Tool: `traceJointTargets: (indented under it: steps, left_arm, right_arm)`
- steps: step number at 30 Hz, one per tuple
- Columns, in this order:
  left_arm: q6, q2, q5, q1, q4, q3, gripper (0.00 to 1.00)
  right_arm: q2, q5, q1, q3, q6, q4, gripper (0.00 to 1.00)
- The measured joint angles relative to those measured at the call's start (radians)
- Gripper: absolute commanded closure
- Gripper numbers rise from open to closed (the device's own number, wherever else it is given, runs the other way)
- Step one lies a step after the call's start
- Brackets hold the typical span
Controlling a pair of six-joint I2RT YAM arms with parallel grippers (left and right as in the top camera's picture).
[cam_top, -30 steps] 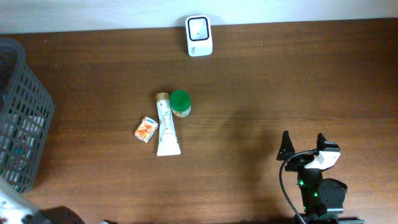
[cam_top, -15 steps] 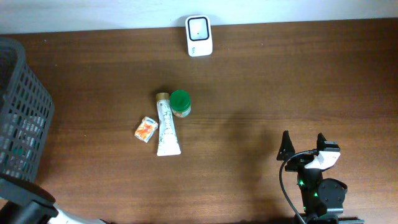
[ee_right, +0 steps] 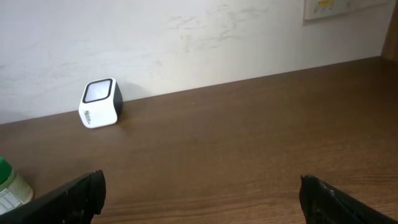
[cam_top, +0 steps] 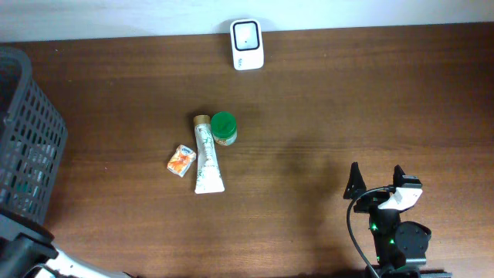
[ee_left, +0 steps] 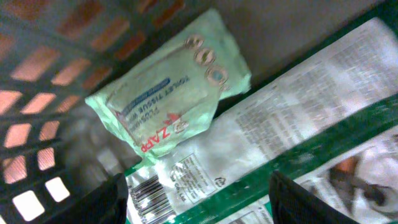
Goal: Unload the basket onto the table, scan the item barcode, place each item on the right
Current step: 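Reach the left gripper into the basket and grasp the mint toilet tissue pack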
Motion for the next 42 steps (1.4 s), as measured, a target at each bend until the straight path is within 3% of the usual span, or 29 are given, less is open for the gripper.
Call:
traceJointTargets:
  steps: [10, 16, 20, 22, 24, 25, 35, 42]
  left_arm:
    - [0.032, 0.054, -0.003, 0.045, 0.112, -0.008, 0.29]
    - [0.041, 0.126, -0.003, 0.045, 0.119, -0.008, 0.34]
    - [0.047, 0.143, -0.003, 0.045, 0.127, -0.009, 0.55]
    - [0.05, 0.143, -0.003, 0.046, 0.132, -0.009, 0.72]
    - [0.055, 0.143, -0.011, 0.047, 0.137, -0.009, 0.96]
    - [0.058, 0.143, -0.015, 0.047, 0.138, -0.009, 1.0]
    - [0.056, 0.12, -0.022, 0.047, 0.096, -0.008, 1.0]
    - [-0.051, -0.146, -0.021, 0.047, 0.074, -0.011, 1.0]
  right_arm:
    - [0.0, 0.0, 0.0, 0.0, 0.001, 0.0, 0.02]
    - [0.0, 0.0, 0.0, 0.0, 0.0, 0.0, 0.02]
    - [0.0, 0.0, 0.0, 0.0, 0.0, 0.0, 0.02]
    - [0.0, 0.0, 0.0, 0.0, 0.0, 0.0, 0.02]
    - [0.0, 0.0, 0.0, 0.0, 0.0, 0.0, 0.02]
    - [0.0, 0.0, 0.0, 0.0, 0.0, 0.0, 0.02]
    - [0.0, 0.0, 0.0, 0.0, 0.0, 0.0, 0.02]
    - [0.0, 0.0, 0.0, 0.0, 0.0, 0.0, 0.02]
